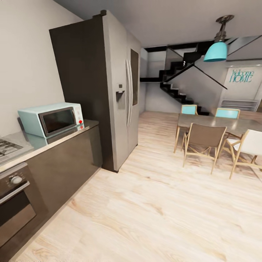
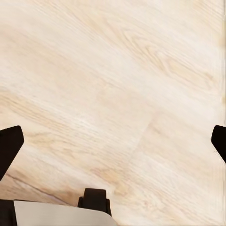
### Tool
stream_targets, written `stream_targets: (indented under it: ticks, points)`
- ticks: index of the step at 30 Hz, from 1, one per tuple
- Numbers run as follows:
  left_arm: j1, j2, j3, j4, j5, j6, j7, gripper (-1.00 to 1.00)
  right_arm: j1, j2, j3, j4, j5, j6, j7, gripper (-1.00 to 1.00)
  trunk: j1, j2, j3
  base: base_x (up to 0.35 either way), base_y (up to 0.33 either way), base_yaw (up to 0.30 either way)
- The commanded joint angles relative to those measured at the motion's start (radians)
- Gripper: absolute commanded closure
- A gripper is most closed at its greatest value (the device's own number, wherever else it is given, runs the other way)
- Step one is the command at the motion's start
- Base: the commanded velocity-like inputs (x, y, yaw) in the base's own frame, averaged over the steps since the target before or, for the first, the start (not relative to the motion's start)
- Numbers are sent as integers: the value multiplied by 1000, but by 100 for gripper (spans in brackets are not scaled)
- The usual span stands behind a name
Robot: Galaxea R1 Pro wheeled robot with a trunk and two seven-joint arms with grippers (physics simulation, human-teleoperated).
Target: Pick up the poster from the kitchen countertop and hang it on one of the wall nails in the kitchen.
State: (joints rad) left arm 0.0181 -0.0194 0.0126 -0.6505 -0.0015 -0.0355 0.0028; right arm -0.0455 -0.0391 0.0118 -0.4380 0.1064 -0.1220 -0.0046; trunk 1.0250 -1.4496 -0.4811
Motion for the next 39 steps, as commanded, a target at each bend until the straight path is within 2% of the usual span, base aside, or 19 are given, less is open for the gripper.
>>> stream_targets:
  ticks: [1, 9, 39]
  points:
    - [0, 0, 1, -1, 0, -1, 0, -100, -1, 0, 1, 1, 9, -2, -1, -100, 0, 0, -1, 0, -266, 84]
    - [0, -1, 2, -1, 0, -1, 0, -100, -1, 1, 1, 1, 9, -4, -3, -100, 0, 0, -4, 0, -167, 210]
    - [0, -2, -2, -1, -4, 0, -1, -100, -1, 1, 2, 2, 10, -4, -3, -100, 0, 0, -19, 0, -5, 267]
